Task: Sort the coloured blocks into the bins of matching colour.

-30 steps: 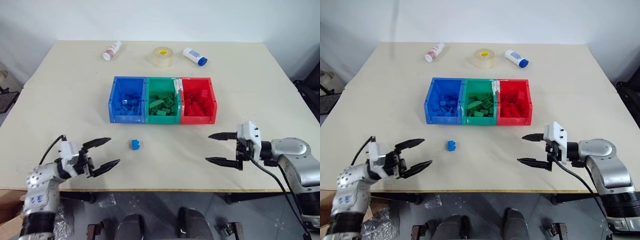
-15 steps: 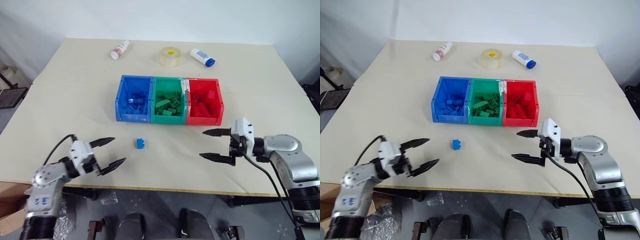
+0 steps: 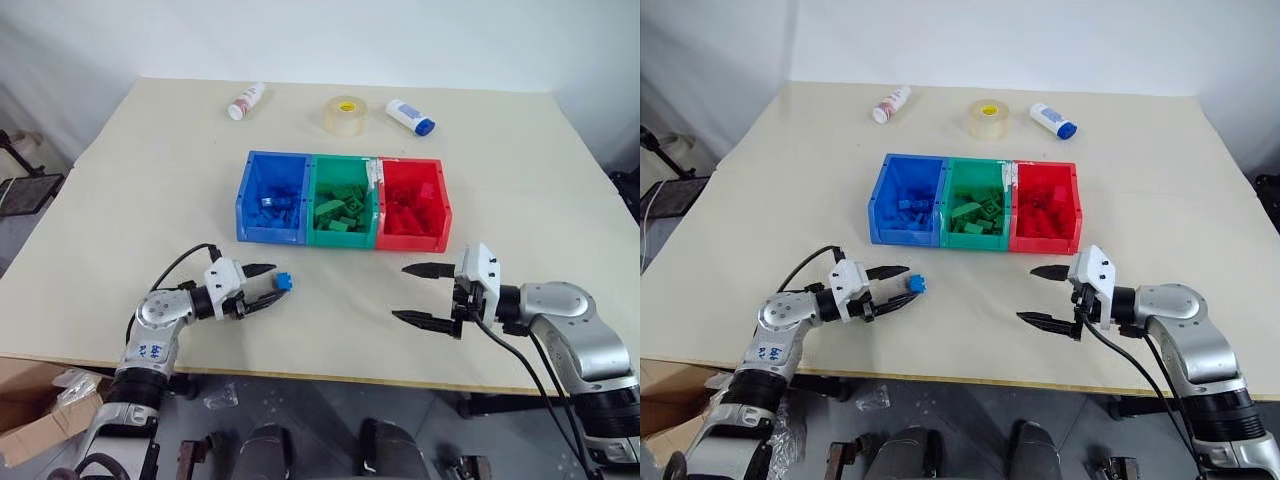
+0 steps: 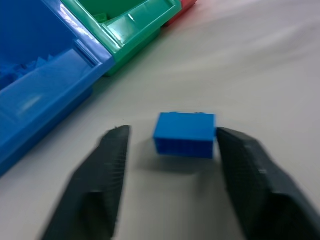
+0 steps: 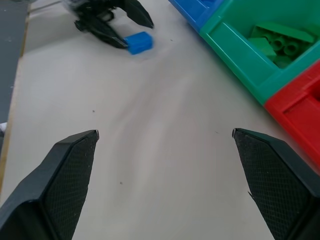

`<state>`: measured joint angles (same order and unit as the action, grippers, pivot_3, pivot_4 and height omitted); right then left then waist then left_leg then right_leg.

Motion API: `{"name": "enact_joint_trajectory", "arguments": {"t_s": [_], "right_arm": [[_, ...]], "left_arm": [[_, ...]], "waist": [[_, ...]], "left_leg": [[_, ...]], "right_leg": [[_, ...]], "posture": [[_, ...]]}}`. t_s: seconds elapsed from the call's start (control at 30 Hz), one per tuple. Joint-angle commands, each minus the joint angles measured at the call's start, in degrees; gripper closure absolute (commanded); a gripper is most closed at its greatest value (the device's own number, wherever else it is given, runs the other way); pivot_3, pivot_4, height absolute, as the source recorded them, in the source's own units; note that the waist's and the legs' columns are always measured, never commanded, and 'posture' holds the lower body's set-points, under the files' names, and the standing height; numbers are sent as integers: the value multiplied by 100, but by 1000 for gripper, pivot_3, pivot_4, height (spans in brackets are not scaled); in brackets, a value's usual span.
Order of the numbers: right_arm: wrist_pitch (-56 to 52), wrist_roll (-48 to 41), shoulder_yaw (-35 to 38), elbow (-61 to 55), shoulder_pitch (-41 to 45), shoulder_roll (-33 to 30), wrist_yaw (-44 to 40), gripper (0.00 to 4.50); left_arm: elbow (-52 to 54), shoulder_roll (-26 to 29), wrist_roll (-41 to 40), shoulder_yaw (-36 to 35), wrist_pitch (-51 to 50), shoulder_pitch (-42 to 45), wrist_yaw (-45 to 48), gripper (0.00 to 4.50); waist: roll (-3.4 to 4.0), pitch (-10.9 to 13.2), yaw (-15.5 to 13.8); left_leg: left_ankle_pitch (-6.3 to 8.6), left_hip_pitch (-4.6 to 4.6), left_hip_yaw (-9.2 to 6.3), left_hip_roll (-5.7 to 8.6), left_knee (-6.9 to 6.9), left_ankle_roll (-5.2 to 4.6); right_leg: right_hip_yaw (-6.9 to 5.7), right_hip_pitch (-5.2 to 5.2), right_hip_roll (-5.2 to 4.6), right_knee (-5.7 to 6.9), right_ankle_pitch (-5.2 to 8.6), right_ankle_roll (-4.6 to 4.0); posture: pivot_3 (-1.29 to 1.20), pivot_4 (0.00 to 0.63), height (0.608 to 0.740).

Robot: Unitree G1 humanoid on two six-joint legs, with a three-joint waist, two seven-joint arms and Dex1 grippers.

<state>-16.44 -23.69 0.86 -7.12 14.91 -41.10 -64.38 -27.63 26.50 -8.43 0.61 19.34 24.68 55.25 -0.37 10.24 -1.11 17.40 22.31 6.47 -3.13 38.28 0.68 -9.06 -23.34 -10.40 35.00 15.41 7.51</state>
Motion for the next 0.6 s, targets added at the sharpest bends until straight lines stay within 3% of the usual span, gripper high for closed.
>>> {"name": "enact_joint_trajectory", "arguments": {"t_s": [0.03, 0.2, 0.6], "right_arm": [[1, -197, 219, -282, -78, -12, 38, 0], [-28, -368, 254, -328, -133, 47, 63, 0], [116, -670, 438, -100, 6, 209, -24, 0]], "left_arm": [[-192, -97, 148, 149, 21, -21, -96, 3136], [30, -125, 61, 99, -139, -66, -239, 4482], [2169, 40, -282, -467, -2049, 88, -1440, 4482]], "waist": [[0, 0, -9], [0, 0, 10], [-10, 6, 46]], "left_leg": [[0, 0, 0, 0, 1, 0], [0, 0, 1, -1, 1, -1], [0, 6, -3, -3, -2, 0]], "right_leg": [[0, 0, 0, 0, 0, 0], [0, 0, 1, 1, 0, 0], [-1, -4, 3, -2, 0, 0]], "posture": [[0, 150, 740], [0, 150, 740], [0, 150, 740]]}}
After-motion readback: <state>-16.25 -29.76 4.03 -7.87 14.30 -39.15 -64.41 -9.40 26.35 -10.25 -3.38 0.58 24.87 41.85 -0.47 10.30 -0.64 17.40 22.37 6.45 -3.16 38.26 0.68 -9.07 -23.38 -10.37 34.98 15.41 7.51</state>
